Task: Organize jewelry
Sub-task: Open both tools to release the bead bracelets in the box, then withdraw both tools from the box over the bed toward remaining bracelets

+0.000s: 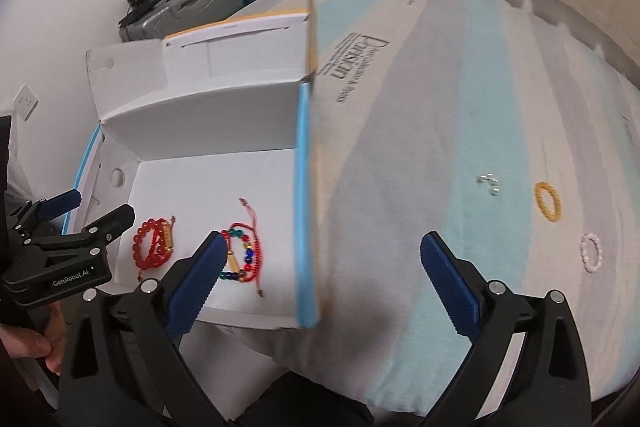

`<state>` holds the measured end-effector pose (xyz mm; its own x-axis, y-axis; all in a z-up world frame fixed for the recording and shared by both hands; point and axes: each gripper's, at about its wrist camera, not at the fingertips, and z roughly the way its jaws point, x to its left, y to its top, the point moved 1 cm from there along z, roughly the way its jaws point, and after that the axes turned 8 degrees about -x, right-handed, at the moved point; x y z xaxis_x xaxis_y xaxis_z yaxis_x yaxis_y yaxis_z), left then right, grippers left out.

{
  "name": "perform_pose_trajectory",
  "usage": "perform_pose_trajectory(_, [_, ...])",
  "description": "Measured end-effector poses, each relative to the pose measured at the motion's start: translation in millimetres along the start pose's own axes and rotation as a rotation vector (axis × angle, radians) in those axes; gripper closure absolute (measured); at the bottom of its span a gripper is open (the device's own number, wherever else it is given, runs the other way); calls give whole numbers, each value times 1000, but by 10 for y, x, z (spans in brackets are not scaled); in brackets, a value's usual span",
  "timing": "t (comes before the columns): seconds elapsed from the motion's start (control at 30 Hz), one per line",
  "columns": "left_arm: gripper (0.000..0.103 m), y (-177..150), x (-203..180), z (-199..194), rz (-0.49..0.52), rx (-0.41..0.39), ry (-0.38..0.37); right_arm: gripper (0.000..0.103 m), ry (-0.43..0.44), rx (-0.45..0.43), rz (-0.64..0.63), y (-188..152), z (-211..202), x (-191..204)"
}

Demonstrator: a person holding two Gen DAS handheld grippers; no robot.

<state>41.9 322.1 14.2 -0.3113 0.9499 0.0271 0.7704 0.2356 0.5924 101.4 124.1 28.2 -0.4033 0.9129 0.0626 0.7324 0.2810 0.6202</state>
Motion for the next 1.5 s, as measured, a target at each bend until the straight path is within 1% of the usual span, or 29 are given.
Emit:
perform_pose_trajectory(0.13, [6,57,-231,-68,23,-17,-19,10,-17,-15,23,-16,-112,-204])
perform_pose_trajectory(0.23, [6,92,-406,-109,36,-26,-38,8,-30,-25,37,-31,-187,-353])
perform_pose_trajectory(0.43, [6,148,-795,-171,79,-41,-73,7,-59,-40,66,-66,-343,-699])
perform_pose_trajectory(0.63, [6,192,-1326,-206,136,-54,-123,7,-102,-56,108,-138,-510,-1142])
perform_pose_trajectory(0.83, [6,231,-1784,-205,182,-66,-158,7,-142,-70,151,-230,-665,-1604])
perform_pose_trajectory(0.9, [6,248,-1900,-193,184,-69,-165,8,-151,-71,166,-256,-698,-1770])
perform_pose_trajectory(1.1, [6,273,-2296,-72,189,-63,-198,7,-183,-66,202,-345,-737,-2182])
perform_pose_trajectory(1.2, [6,291,-2499,7,188,-74,-208,7,-203,-60,220,-396,-730,-2424])
perform_pose_trajectory(1.33, [6,336,-2727,169,176,-65,-234,8,-228,-49,245,-472,-682,-2730])
perform_pose_trajectory(1.5, [6,395,-3058,466,211,-47,-253,8,-255,-24,269,-547,-528,-3098])
